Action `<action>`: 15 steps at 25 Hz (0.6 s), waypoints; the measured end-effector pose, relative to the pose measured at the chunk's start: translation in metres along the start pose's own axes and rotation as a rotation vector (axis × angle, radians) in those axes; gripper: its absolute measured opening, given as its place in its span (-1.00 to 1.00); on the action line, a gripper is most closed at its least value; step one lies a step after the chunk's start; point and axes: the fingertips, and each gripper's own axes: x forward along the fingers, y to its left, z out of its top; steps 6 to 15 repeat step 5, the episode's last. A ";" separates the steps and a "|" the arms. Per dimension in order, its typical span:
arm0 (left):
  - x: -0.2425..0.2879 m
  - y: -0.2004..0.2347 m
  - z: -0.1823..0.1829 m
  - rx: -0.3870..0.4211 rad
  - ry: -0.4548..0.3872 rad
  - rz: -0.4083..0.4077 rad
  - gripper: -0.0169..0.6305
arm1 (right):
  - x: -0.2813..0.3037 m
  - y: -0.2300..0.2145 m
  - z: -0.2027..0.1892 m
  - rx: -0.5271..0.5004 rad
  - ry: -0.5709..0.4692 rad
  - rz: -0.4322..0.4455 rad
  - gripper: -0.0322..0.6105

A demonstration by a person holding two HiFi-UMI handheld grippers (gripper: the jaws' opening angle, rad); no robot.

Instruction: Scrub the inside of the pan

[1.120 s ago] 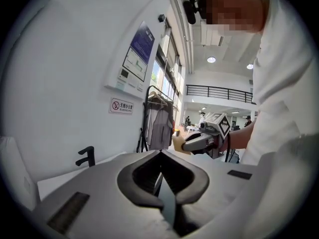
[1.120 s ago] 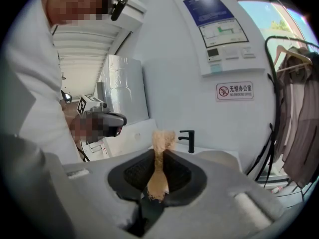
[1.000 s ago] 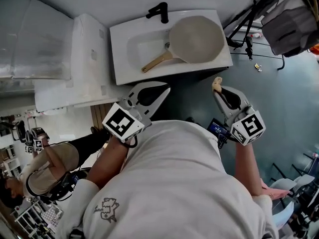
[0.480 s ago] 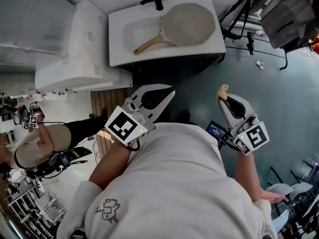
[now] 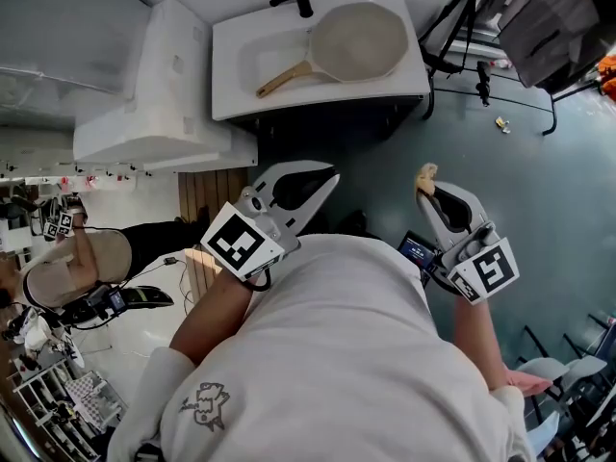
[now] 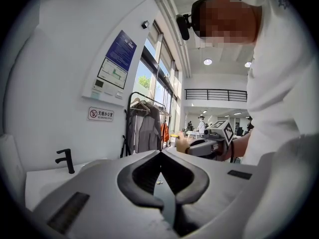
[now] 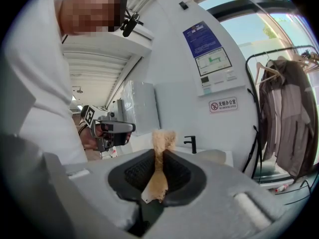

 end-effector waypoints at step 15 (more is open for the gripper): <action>0.004 -0.009 0.004 0.015 0.027 0.000 -0.94 | -0.013 0.003 0.011 -0.012 -0.020 0.010 -0.75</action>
